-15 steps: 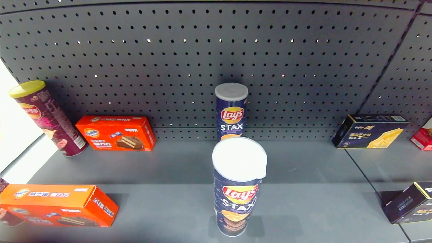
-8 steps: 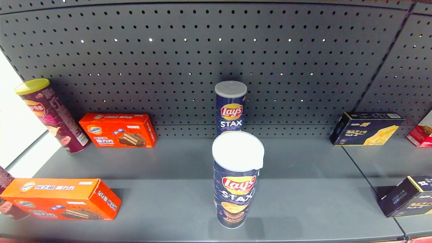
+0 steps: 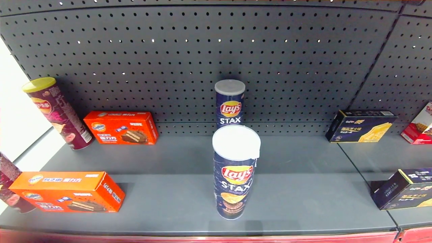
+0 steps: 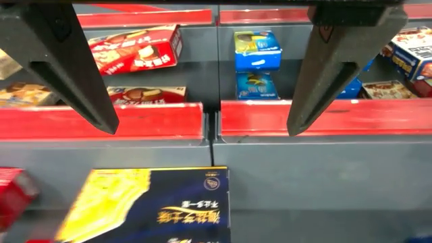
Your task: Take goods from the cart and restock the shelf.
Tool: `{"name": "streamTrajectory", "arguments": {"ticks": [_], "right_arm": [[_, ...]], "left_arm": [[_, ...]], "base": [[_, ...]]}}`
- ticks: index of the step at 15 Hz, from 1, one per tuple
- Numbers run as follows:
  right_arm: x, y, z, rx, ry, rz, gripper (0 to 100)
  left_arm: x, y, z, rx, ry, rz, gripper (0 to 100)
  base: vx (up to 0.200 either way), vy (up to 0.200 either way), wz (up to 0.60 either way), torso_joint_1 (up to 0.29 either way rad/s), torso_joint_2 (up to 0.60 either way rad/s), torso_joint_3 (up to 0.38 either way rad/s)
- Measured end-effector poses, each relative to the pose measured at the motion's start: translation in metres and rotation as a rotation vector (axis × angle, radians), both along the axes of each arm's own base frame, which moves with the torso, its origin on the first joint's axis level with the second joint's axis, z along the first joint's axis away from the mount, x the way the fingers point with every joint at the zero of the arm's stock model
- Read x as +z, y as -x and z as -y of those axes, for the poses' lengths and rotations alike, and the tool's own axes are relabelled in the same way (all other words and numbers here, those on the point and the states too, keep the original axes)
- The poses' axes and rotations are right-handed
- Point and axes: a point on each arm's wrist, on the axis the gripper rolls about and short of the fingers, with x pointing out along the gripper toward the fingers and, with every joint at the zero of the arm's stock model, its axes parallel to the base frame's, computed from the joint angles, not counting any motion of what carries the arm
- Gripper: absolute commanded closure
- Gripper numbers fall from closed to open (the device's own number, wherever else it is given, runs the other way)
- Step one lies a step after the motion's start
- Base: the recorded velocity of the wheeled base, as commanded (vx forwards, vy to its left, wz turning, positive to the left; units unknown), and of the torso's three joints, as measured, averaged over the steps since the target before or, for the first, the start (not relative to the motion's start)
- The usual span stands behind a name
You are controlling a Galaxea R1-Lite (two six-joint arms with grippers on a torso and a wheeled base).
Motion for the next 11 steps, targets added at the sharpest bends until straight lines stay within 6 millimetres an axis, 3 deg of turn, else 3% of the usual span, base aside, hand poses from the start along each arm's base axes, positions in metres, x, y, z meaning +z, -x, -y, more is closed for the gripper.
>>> {"name": "streamTrajectory", "arguments": {"ticks": [11], "right_arm": [[0.0,0.0,0.0,0.001,-0.001,0.0,0]], "left_arm": [[0.0,0.0,0.0,0.0,0.0,0.0,0]], "base": [[0.0,0.0,0.0,0.0,0.0,0.0]]}}
